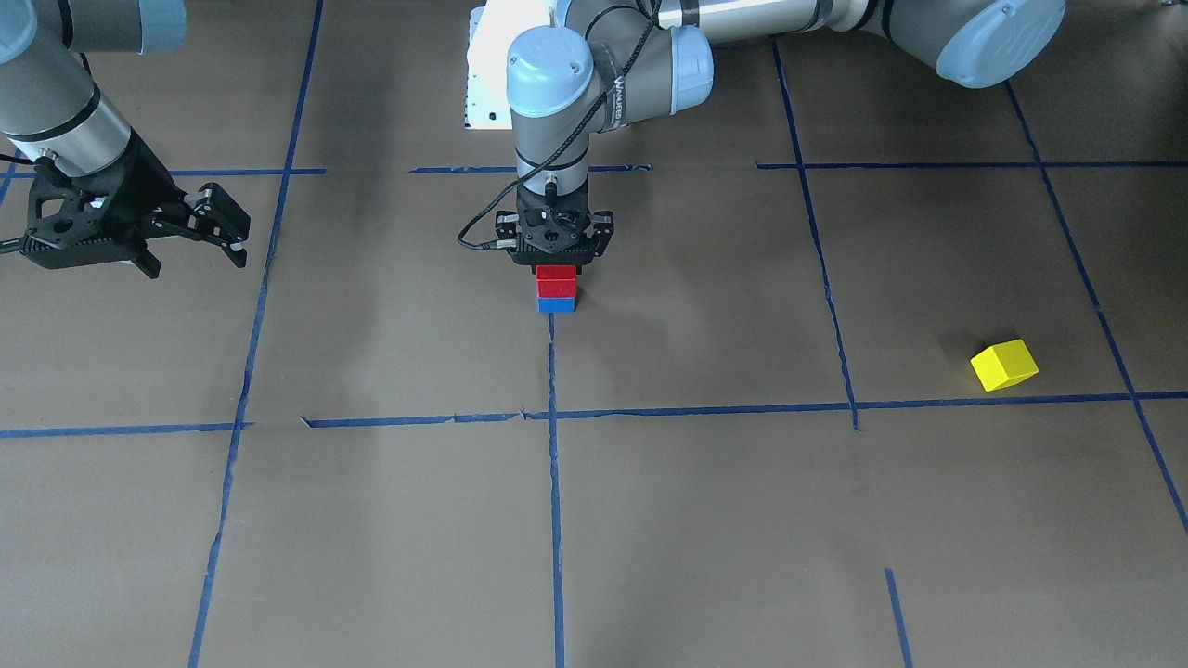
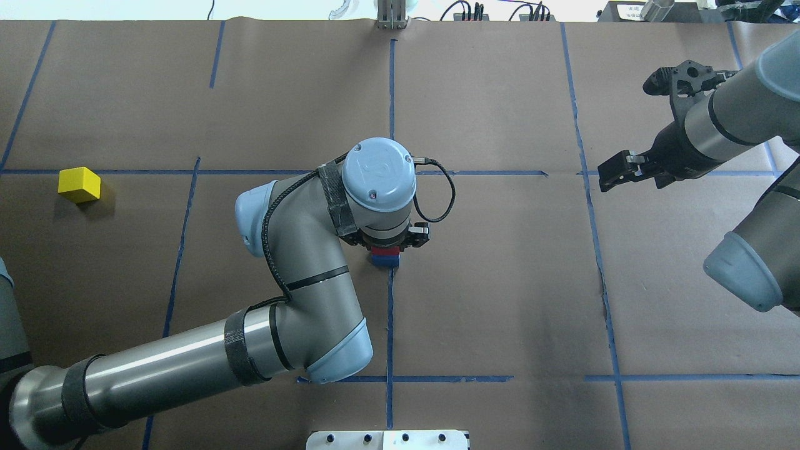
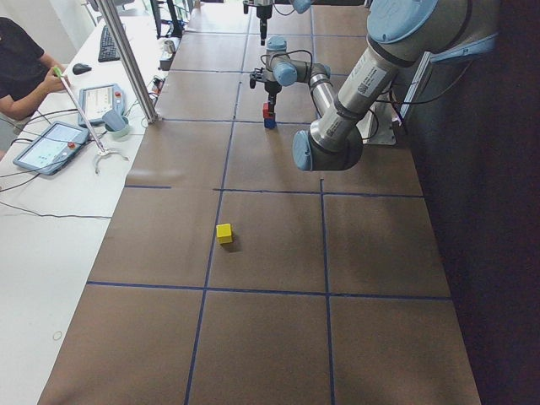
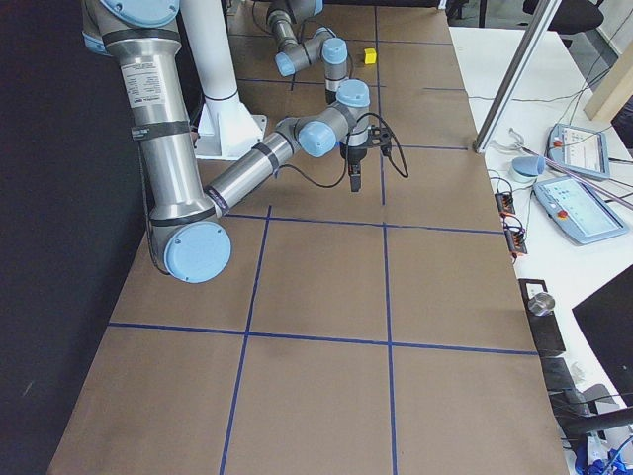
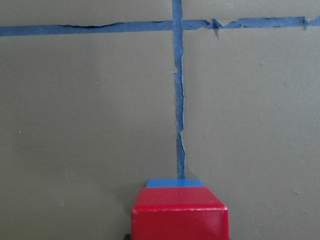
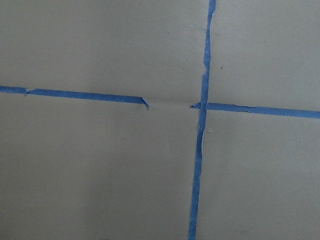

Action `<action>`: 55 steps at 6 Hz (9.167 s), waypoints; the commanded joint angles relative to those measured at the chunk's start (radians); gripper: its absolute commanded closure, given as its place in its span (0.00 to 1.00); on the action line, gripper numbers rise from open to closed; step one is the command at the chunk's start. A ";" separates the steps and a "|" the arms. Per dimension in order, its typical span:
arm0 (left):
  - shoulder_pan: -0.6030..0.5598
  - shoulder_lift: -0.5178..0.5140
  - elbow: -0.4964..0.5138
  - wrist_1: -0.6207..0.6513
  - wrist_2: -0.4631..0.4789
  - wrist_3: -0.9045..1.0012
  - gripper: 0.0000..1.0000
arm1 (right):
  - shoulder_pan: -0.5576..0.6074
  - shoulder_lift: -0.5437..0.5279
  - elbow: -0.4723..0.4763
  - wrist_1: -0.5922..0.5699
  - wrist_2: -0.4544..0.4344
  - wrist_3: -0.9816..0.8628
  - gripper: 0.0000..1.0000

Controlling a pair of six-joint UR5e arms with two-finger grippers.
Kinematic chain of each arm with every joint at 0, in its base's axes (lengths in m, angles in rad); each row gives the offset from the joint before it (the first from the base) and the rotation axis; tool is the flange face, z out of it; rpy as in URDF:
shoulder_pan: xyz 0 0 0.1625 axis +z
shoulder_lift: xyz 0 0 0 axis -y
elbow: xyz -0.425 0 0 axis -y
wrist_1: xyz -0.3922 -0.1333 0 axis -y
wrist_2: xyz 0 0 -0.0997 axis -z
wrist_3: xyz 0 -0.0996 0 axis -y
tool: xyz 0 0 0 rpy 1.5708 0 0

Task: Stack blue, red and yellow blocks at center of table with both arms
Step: 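Lower the red block onto the blue block and open the left gripper, then move the left gripper back toward the yellow block, then lower the left gripper onto the yellow block and close it, then carry the yellow block with the left gripper above the red block, then lower the yellow block onto the red block and open the left gripper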

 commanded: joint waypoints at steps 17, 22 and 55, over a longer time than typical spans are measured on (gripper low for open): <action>-0.207 0.179 -0.233 0.001 -0.049 0.160 0.00 | 0.000 0.006 0.001 0.000 0.000 0.003 0.00; -0.570 0.719 -0.289 -0.166 -0.400 0.499 0.00 | 0.011 0.000 0.012 0.000 0.000 -0.003 0.00; -0.075 -0.082 -0.031 0.185 -0.120 -0.009 1.00 | 0.049 -0.069 -0.011 0.127 0.014 0.016 0.00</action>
